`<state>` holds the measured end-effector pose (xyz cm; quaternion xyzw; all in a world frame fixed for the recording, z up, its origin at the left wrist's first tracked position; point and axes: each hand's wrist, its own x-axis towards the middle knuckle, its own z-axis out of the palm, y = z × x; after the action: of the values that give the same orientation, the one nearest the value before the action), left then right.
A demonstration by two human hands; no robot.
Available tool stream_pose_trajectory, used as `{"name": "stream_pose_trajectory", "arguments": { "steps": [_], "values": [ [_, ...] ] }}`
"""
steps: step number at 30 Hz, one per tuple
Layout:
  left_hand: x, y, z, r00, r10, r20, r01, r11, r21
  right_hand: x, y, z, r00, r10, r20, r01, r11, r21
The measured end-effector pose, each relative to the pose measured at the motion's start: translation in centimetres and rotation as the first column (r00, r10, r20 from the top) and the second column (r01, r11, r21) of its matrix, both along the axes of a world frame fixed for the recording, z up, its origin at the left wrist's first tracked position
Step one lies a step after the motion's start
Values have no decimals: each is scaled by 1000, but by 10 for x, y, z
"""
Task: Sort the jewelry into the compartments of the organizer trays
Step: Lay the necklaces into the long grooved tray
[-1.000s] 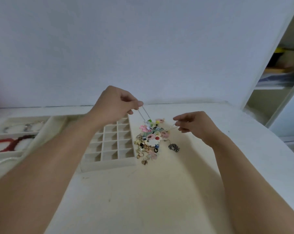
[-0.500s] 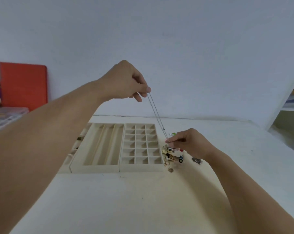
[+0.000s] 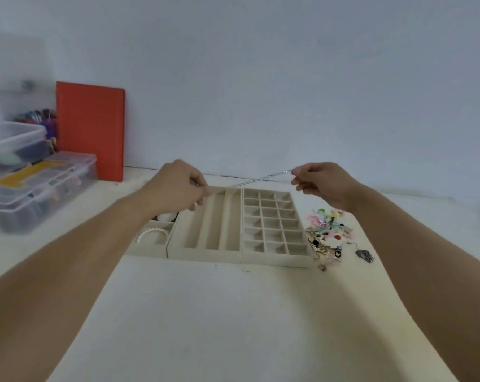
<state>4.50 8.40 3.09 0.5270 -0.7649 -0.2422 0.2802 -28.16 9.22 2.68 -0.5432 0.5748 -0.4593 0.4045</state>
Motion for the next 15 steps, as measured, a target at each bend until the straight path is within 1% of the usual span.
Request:
{"name": "stream_pose_trajectory", "arguments": {
  "steps": [2, 4, 5, 7, 8, 10, 15],
  "values": [
    [7, 0, -12, 995, 0, 98, -1, 1000, 3, 20, -22, 10, 998, -15, -54, 15, 1000, -9],
    [12, 2, -20, 976, 1, 217, 1, 1000, -13, 44, -46, 14, 985, -30, -171, 26, 999, -23],
    [13, 3, -23, 965, 0, 262, 2, 1000, -5, 55, -56, 14, 963, -40, -267, 31, 999, -37],
    [16, 6, -29, 946, -17, 323, -1, 998, 56, 81, -74, 13, 885, -42, -464, 15, 998, -62],
    [16, 7, -31, 937, -28, 347, -3, 996, 89, 92, -81, 13, 851, -36, -524, 0, 998, -69],
    [16, 7, -33, 924, -41, 381, -10, 991, 131, 114, -92, 13, 810, -31, -585, -21, 996, -82],
    [20, 1, -35, 884, -32, 467, -70, 977, 200, 155, -117, -4, 737, 0, -676, -84, 992, -92]
  ]
}}
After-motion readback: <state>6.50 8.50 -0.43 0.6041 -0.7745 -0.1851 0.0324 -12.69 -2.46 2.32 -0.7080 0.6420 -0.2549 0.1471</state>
